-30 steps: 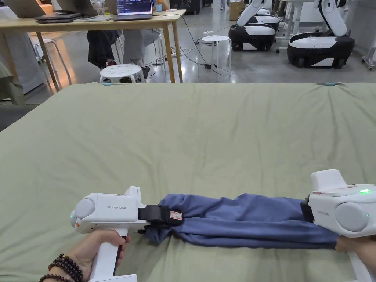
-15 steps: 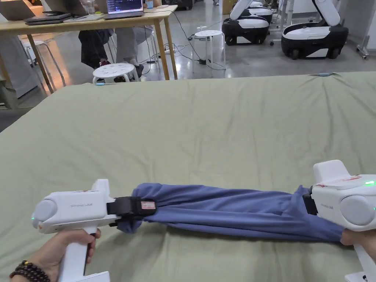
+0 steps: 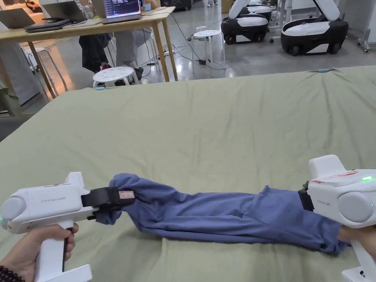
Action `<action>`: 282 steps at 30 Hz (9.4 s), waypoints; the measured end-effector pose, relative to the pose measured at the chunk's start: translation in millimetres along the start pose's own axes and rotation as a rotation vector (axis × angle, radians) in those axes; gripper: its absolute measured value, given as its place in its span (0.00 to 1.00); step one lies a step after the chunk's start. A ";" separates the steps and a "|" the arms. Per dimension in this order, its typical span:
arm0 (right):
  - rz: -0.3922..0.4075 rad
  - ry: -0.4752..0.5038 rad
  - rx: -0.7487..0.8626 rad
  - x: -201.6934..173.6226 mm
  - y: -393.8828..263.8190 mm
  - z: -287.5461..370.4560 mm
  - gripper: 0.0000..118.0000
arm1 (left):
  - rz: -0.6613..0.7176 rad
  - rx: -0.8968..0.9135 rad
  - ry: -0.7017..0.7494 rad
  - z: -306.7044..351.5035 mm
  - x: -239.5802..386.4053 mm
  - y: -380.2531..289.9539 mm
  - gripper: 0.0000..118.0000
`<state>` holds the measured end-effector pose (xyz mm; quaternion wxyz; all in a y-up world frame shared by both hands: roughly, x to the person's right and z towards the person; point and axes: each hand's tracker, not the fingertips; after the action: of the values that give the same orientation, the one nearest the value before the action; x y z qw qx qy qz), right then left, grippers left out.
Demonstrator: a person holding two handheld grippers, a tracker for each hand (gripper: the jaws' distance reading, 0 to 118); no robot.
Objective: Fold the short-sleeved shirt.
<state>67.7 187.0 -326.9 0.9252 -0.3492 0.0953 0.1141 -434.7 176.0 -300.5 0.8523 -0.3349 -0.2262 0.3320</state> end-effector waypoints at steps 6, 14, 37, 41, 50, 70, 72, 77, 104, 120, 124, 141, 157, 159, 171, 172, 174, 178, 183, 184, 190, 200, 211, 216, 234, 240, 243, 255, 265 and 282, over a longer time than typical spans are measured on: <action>-0.017 0.002 0.009 11.9 -6.9 6.3 0.00 | -0.108 -0.132 -0.029 -72.5 77.6 -22.1 0.19; -0.050 -0.019 0.024 43.7 -17.3 19.1 0.00 | -0.130 -0.276 0.100 -176.9 83.0 -49.4 0.20; -0.043 0.011 0.029 31.7 -15.6 19.7 0.00 | -0.119 -0.115 0.030 -62.3 48.8 -11.8 0.00; -0.039 0.005 0.028 32.1 -12.3 18.9 0.00 | -0.150 -0.158 0.008 -92.4 49.2 -27.0 0.00; -0.050 -0.005 0.029 44.7 -13.8 24.8 0.00 | -0.160 -0.347 -0.039 -201.0 81.6 -51.0 0.00; -0.069 -0.003 0.039 46.3 -6.7 20.4 0.00 | -0.108 -0.160 -0.026 -101.0 55.5 -16.7 0.00; -0.058 0.001 0.040 40.5 -4.8 19.8 0.00 | -0.085 -0.138 0.022 -88.2 37.2 -12.9 0.00; -0.042 0.016 0.041 29.9 -1.7 16.3 0.00 | -0.056 -0.156 0.030 -79.7 17.2 -13.4 0.00; -0.045 0.015 0.016 28.9 -3.4 9.2 0.00 | 0.053 -0.329 -0.027 -163.9 9.0 -41.5 0.15; -0.045 0.020 0.011 28.9 -3.9 5.4 0.00 | 0.016 -0.166 0.099 -56.3 -31.6 -5.4 0.14; -0.045 0.034 0.014 21.0 -2.1 2.9 0.00 | 0.023 -0.174 0.160 -41.3 -36.7 -2.8 0.14; -0.048 0.032 0.031 35.9 -8.2 23.5 0.00 | -0.159 -0.296 -0.088 -150.3 116.2 -31.2 0.15; -0.150 -0.019 0.054 76.7 -21.8 41.5 0.00 | -0.130 -0.234 -0.113 -175.1 132.1 -36.6 0.73; -0.150 -0.013 0.057 74.8 -21.5 41.3 0.00 | -0.101 -0.171 -0.127 -147.4 118.0 -24.2 0.35; -0.117 0.014 0.054 55.2 -14.8 31.1 0.00 | -0.116 -0.219 -0.050 -136.7 106.3 -35.8 0.00; -0.116 0.008 0.052 54.0 -14.2 28.9 0.00 | -0.142 -0.242 -0.056 -151.4 115.4 -40.5 0.00; -0.108 -0.010 0.041 50.9 -12.2 24.8 0.00 | -0.161 -0.264 -0.063 -178.3 128.8 -46.7 0.00; -0.127 -0.053 0.037 46.7 -10.2 17.5 0.00 | -0.177 -0.297 -0.072 -228.8 145.6 -60.7 0.00; -0.142 -0.058 0.025 52.8 -13.4 9.1 0.00 | -0.161 -0.357 -0.031 -262.1 159.7 -80.0 0.00; -0.146 -0.058 0.025 54.2 -14.5 10.0 0.00 | -0.157 -0.361 -0.031 -263.2 164.5 -83.3 0.00; -0.152 -0.067 0.020 62.0 -16.9 14.3 0.00 | -0.136 -0.361 -0.055 -265.8 161.8 -81.1 0.00; -0.112 0.151 0.069 4.8 13.8 16.8 0.00 | -0.089 -0.133 -0.062 -157.7 117.1 -25.4 0.00; -0.193 0.303 -0.072 -21.8 2.0 -70.4 0.00 | -0.026 -0.122 0.029 -103.9 59.9 -26.1 0.00; -0.225 0.285 -0.089 -15.7 -4.5 -75.1 0.00 | -0.005 -0.145 -0.003 -114.4 50.3 -28.5 0.06; -0.182 0.300 -0.063 -12.7 -12.3 -70.5 0.00 | 0.159 -0.384 -0.203 -208.5 39.8 -51.2 0.75; -0.148 0.287 -0.065 -11.2 -13.1 -70.2 0.00 | 0.144 -0.372 -0.239 -226.7 60.8 -55.6 0.75; -0.136 0.283 -0.063 -10.9 -14.9 -70.5 0.00 | 0.097 -0.342 -0.162 -222.0 54.8 -54.7 0.44; -0.116 0.289 -0.073 -17.9 2.1 -60.0 0.00 | 0.063 -0.341 -0.197 -211.9 52.0 -48.7 0.30; -0.049 0.321 0.012 -69.3 43.6 -45.0 0.00 | 0.038 -0.280 -0.124 -141.0 12.1 -15.9 0.30; 0.137 0.431 0.081 -260.8 87.9 -65.9 0.00 | 0.120 -0.052 0.120 112.0 -177.6 56.5 0.30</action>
<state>-212.4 169.4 -363.6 0.8867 -0.3209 0.3187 0.0955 -646.5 127.1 -294.8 0.8340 -0.3891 -0.1628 0.3557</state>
